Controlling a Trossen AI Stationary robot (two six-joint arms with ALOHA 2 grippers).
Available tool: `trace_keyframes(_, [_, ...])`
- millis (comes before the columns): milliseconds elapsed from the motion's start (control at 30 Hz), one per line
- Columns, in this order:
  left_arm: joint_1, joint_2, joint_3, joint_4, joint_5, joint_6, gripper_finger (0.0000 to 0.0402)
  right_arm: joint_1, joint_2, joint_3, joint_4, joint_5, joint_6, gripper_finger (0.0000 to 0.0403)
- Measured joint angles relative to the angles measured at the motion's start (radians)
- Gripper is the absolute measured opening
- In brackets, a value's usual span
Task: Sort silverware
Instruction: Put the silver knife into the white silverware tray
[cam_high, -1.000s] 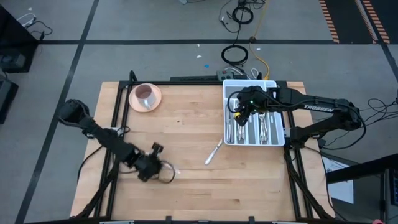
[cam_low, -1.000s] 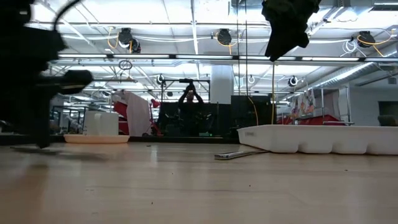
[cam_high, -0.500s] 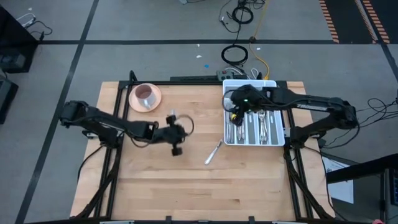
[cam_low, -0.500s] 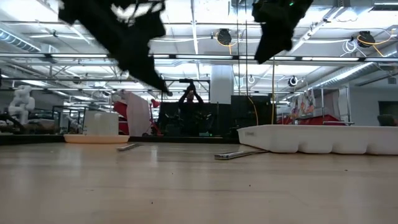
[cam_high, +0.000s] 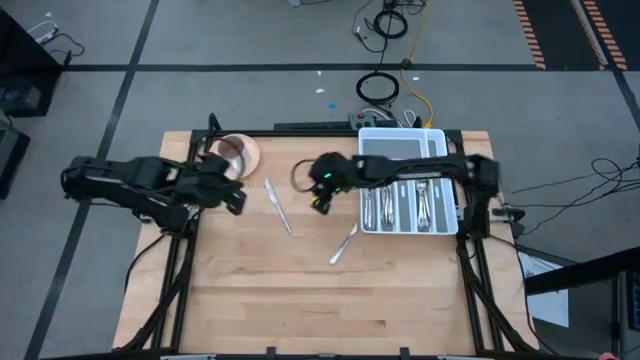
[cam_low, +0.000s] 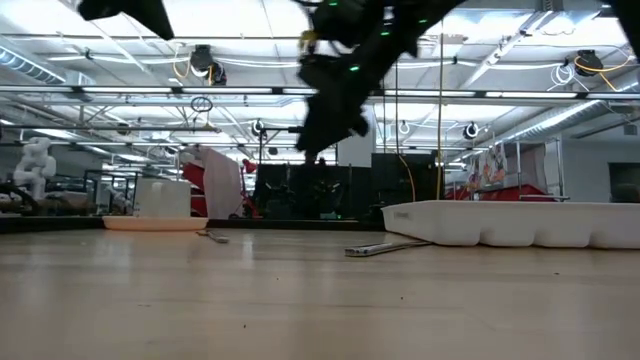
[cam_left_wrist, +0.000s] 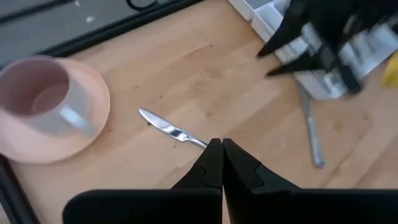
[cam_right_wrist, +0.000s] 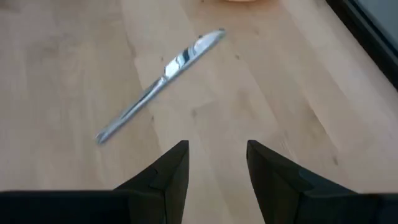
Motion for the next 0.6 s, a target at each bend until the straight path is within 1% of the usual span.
trace_keyframes(100, [-0.017,-0.052,0.001,-0.049,0.007,-0.062,0.0000,0.037,0.137,0.139,-0.005,0.047,-0.015,0.0153])
trace_keyframes(200, [-0.034,-0.084,0.001,-0.068,0.028,-0.081,0.0000,0.061,0.264,0.287,-0.068,0.051,0.023,0.0153])
trace_keyframes(300, [-0.036,-0.104,0.001,-0.080,0.047,-0.080,0.0000,0.072,0.378,0.440,-0.194,0.027,0.093,0.0153])
trace_keyframes(367, [-0.036,-0.114,0.001,-0.107,0.050,-0.069,0.0000,0.075,0.448,0.543,-0.261,-0.001,0.109,0.0153])
trace_keyframes(433, [-0.036,-0.125,0.001,-0.125,0.051,-0.047,0.0000,0.079,0.513,0.638,-0.320,-0.007,0.112,0.0153])
trace_keyframes(533, [-0.036,-0.136,0.001,-0.152,0.052,-0.023,0.0000,0.089,0.591,0.763,-0.355,-0.003,0.140,0.0153])
trace_keyframes(600, [-0.036,-0.143,0.001,-0.167,0.053,-0.005,0.0000,0.095,0.629,0.819,-0.363,-0.004,0.174,0.0153])
